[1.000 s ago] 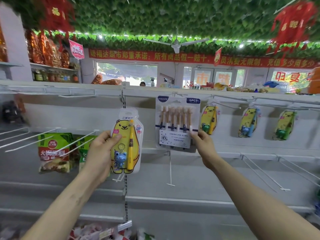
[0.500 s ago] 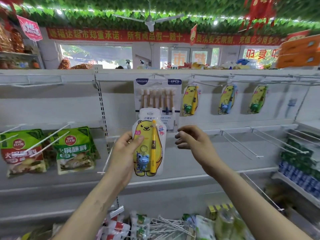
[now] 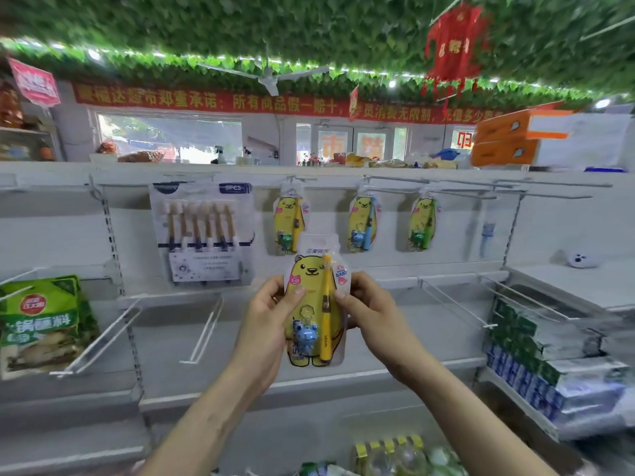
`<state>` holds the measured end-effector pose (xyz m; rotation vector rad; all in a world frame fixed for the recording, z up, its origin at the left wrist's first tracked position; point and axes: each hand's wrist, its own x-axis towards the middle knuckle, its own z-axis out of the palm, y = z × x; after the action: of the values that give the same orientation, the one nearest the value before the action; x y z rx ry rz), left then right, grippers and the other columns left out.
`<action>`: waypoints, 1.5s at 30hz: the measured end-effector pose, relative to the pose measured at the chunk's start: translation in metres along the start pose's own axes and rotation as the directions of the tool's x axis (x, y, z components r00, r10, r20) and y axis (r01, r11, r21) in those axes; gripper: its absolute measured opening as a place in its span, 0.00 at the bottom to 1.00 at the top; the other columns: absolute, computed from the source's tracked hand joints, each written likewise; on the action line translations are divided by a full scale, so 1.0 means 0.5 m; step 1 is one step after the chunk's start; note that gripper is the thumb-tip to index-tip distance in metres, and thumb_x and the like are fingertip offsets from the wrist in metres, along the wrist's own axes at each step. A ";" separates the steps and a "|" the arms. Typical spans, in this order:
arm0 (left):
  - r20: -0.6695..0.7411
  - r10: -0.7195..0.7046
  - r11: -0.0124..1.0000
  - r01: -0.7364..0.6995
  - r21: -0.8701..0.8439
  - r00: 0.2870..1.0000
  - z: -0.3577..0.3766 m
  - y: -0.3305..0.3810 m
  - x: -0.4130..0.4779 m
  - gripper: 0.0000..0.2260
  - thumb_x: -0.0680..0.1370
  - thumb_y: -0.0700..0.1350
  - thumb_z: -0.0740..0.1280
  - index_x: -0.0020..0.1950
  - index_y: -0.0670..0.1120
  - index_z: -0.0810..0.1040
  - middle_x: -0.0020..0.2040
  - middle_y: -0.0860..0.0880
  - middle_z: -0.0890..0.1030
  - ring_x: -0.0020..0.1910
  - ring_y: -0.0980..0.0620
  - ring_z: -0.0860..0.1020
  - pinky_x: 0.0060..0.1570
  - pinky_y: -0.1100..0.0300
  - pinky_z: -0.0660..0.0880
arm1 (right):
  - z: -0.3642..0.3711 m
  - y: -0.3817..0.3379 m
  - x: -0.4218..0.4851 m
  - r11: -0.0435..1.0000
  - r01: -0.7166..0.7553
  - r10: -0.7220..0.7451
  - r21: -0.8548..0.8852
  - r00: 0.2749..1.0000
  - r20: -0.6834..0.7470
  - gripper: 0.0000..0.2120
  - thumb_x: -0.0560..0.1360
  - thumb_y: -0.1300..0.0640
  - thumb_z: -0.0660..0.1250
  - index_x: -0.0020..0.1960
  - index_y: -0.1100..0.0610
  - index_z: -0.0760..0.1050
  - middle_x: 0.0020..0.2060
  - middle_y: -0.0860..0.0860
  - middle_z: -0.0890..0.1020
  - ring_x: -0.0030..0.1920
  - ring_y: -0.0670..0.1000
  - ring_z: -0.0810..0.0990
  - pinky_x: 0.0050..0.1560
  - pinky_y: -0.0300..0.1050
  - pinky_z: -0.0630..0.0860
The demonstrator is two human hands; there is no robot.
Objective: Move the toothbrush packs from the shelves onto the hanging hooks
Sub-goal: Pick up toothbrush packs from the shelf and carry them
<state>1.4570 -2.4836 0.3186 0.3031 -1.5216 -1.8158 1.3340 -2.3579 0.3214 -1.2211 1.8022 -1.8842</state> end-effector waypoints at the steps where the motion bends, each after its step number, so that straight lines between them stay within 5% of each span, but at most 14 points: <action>1: 0.002 0.008 1.000 -0.008 0.010 1.000 0.029 -0.008 -0.002 0.10 0.84 0.43 0.66 0.64 0.42 0.79 0.57 0.40 0.86 0.56 0.37 0.85 0.60 0.32 0.79 | -0.030 0.001 -0.001 1.000 -0.001 0.002 0.013 1.000 -0.011 0.08 0.85 0.57 0.64 0.63 0.55 0.77 0.52 0.49 0.86 0.53 0.50 0.86 0.49 0.46 0.83; 11: -0.147 0.220 0.957 -0.184 0.226 0.964 0.064 0.016 0.004 0.08 0.85 0.47 0.66 0.57 0.44 0.82 0.51 0.43 0.87 0.51 0.42 0.86 0.52 0.47 0.83 | -0.066 -0.033 0.053 0.996 0.050 -0.057 0.071 0.994 0.099 0.07 0.86 0.55 0.63 0.59 0.55 0.79 0.46 0.46 0.86 0.47 0.46 0.86 0.43 0.41 0.81; 17: -0.141 0.292 0.902 -0.223 0.369 0.946 0.019 0.048 0.062 0.10 0.86 0.46 0.64 0.54 0.41 0.81 0.37 0.53 0.84 0.34 0.61 0.80 0.32 0.68 0.74 | -0.019 -0.059 0.115 0.997 0.052 -0.057 0.050 0.994 0.097 0.10 0.87 0.52 0.61 0.58 0.55 0.79 0.45 0.47 0.86 0.44 0.44 0.86 0.41 0.40 0.83; 22: -0.110 0.333 0.861 -0.255 0.441 0.936 -0.006 0.056 0.118 0.11 0.85 0.48 0.65 0.50 0.42 0.81 0.35 0.52 0.79 0.33 0.56 0.74 0.33 0.61 0.71 | -0.001 -0.057 0.166 0.998 0.057 -0.058 0.024 0.997 0.048 0.10 0.87 0.52 0.61 0.57 0.56 0.79 0.47 0.53 0.86 0.45 0.47 0.85 0.47 0.51 0.85; 28: -0.078 0.327 0.846 -0.255 0.468 0.942 -0.030 0.044 0.167 0.12 0.85 0.51 0.66 0.50 0.44 0.82 0.37 0.45 0.80 0.34 0.54 0.74 0.36 0.56 0.70 | 0.015 -0.032 0.197 0.998 0.064 -0.064 0.018 0.998 0.001 0.10 0.87 0.52 0.62 0.55 0.56 0.79 0.43 0.50 0.86 0.43 0.47 0.85 0.47 0.51 0.84; 33: -0.073 0.345 0.861 -0.285 0.422 0.936 -0.037 0.027 0.195 0.11 0.85 0.50 0.66 0.51 0.45 0.82 0.36 0.52 0.82 0.33 0.58 0.77 0.33 0.66 0.71 | 0.021 -0.019 0.215 0.996 0.086 -0.084 0.032 0.995 -0.044 0.11 0.86 0.51 0.63 0.54 0.56 0.80 0.44 0.52 0.86 0.44 0.50 0.85 0.47 0.53 0.84; 39: -0.057 0.330 0.872 -0.281 0.401 0.942 -0.048 0.009 0.233 0.10 0.85 0.50 0.66 0.52 0.46 0.82 0.39 0.51 0.84 0.36 0.57 0.80 0.35 0.63 0.73 | 0.027 0.002 0.246 0.996 0.083 -0.082 0.026 0.995 -0.056 0.11 0.86 0.52 0.63 0.54 0.57 0.80 0.42 0.50 0.86 0.43 0.49 0.86 0.45 0.50 0.84; 45: -0.100 0.369 0.720 -0.216 0.660 0.924 -0.068 -0.006 0.301 0.11 0.82 0.60 0.67 0.52 0.53 0.80 0.44 0.53 0.85 0.41 0.52 0.83 0.44 0.49 0.81 | 0.033 0.045 0.318 0.997 0.046 -0.052 -0.058 0.993 -0.107 0.11 0.86 0.47 0.64 0.51 0.54 0.78 0.45 0.52 0.86 0.48 0.55 0.86 0.53 0.62 0.85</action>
<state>1.3709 -2.6082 0.3471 0.5347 -1.8620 -0.9236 1.2403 -2.4838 0.3595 -1.2135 1.9080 -1.9754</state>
